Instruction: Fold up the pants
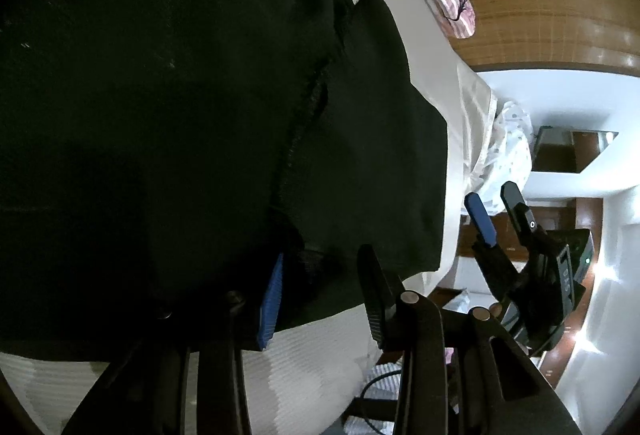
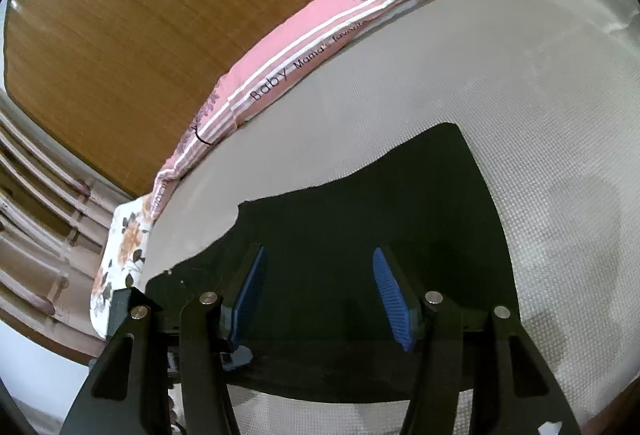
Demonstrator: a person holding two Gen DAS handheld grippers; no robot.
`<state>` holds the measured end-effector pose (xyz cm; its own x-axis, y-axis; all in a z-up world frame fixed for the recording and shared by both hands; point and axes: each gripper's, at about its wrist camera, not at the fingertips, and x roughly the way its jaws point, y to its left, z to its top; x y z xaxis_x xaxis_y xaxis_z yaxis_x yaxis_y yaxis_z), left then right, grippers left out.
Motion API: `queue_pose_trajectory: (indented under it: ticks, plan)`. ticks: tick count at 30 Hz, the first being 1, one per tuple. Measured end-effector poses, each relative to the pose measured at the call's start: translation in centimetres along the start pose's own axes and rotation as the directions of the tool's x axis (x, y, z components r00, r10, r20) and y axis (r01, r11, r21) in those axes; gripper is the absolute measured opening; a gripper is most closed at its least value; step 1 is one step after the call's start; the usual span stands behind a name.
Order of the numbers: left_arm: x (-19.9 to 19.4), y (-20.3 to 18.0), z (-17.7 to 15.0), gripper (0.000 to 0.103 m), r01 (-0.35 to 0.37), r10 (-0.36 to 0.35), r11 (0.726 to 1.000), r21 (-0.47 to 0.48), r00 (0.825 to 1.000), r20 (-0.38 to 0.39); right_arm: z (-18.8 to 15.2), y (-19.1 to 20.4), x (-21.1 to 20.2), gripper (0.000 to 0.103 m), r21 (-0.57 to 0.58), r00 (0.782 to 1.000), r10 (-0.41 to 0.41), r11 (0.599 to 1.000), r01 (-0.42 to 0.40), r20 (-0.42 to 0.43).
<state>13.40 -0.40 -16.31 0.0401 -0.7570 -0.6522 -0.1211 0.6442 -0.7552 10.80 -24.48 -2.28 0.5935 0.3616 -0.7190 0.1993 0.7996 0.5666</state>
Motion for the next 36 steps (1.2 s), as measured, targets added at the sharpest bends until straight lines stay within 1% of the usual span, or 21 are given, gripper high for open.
queue_pose_trajectory:
  ticks: [3, 4, 5, 6, 8, 11, 14, 16, 17, 21, 23, 27, 28, 29, 31, 33, 35, 36]
  plan:
    - [0.4, -0.1, 0.0, 0.037, 0.014, -0.014, 1.0, -0.006, 1.0, 0.002, 0.0, -0.2, 0.0, 0.053, 0.012, 1.0, 0.003, 1.0, -0.003, -0.004]
    - [0.4, -0.1, 0.1, 0.032, 0.016, -0.016, 1.0, -0.008, 1.0, 0.003, 0.0, -0.3, 0.1, 0.053, 0.017, 1.0, 0.004, 1.0, -0.004, -0.007]
    - [0.5, -0.2, 0.0, 0.013, 0.008, -0.008, 1.0, -0.008, 1.0, 0.006, -0.1, -0.3, 0.2, 0.053, 0.017, 1.0, 0.004, 1.0, -0.004, -0.012]
    - [0.6, -0.2, -0.2, 0.01, -0.002, 0.002, 1.0, -0.003, 1.0, 0.006, -0.1, -0.4, 0.2, 0.053, 0.019, 1.0, 0.001, 1.0, 0.0, -0.015]
    - [0.7, -0.7, -0.6, 0.007, -0.039, 0.038, 0.999, 0.034, 0.999, 0.026, -0.1, -0.5, 0.3, 0.053, 0.022, 1.0, -0.015, 1.0, 0.015, -0.016]
    - [0.2, -1.9, -1.4, 0.007, -0.083, 0.077, 0.991, 0.101, 0.995, 0.064, -0.2, -0.9, 0.5, 0.053, 0.018, 0.997, -0.081, 0.997, 0.082, -0.02]
    - [-0.6, -2.5, -2.2, 0.006, -0.101, 0.089, 0.986, 0.132, 0.992, 0.09, -0.3, -1.8, 1.0, 0.053, 0.036, 0.99, -0.135, 0.99, 0.137, -0.045]
    - [-0.9, -2.6, -2.6, 0.006, -0.14, 0.125, 0.978, 0.153, 0.987, 0.104, -0.4, -2.4, 1.5, 0.053, 0.056, 0.986, -0.151, 0.986, 0.155, -0.07]
    - [-0.9, -2.3, -2.6, 0.006, -0.161, 0.145, 0.975, 0.154, 0.984, 0.106, -0.5, -2.8, 1.8, 0.053, 0.066, 0.982, -0.167, 0.983, 0.172, -0.085]
    - [0.1, -0.9, -2.0, 0.007, -0.179, 0.169, 0.976, 0.123, 0.982, 0.09, -1.1, -3.5, 3.1, 0.052, 0.065, 0.97, -0.197, 0.976, 0.208, -0.14]
    - [0.0, -1.1, -2.0, 0.007, -0.196, 0.183, 0.97, 0.146, 0.979, 0.094, -1.3, -3.3, 3.5, 0.052, 0.04, 0.965, -0.218, 0.973, 0.226, -0.147]
    - [-0.2, -1.9, -2.2, 0.013, -0.234, 0.217, 0.955, 0.183, 0.97, 0.107, -1.2, -2.8, 3.4, 0.053, 0.022, 0.965, -0.225, 0.973, 0.23, -0.135]
    - [-0.3, -1.9, -2.4, 0.013, -0.24, 0.222, 0.951, 0.196, 0.969, 0.112, -0.8, -2.2, 3.1, 0.053, -0.01, 0.963, -0.246, 0.969, 0.246, -0.108]
    - [-0.5, -2.1, -2.5, 0.016, -0.258, 0.236, 0.943, 0.212, 0.964, 0.122, -0.5, -1.7, 2.8, 0.053, -0.034, 0.961, -0.261, 0.965, 0.259, -0.086]
    - [-0.3, -3.0, -2.5, 0.019, -0.31, 0.28, 0.917, 0.253, 0.949, 0.146, 0.6, -0.6, 2.9, 0.053, -0.097, 0.955, -0.292, 0.953, 0.287, -0.044]
    - [-0.1, -3.2, -2.6, 0.02, -0.332, 0.299, 0.902, 0.275, 0.942, 0.155, 2.1, -0.2, 3.6, 0.045, -0.136, 0.954, -0.3, 0.946, 0.295, -0.022]
    - [0.0, -3.3, -2.6, 0.02, -0.338, 0.303, 0.898, 0.282, 0.939, 0.161, 3.6, -0.6, 4.8, 0.036, -0.141, 0.948, -0.317, 0.94, 0.311, -0.024]
    - [0.0, -3.2, -2.7, 0.02, -0.34, 0.303, 0.896, 0.287, 0.939, 0.165, 4.3, -0.9, 5.5, 0.034, -0.136, 0.945, -0.327, 0.938, 0.32, -0.029]
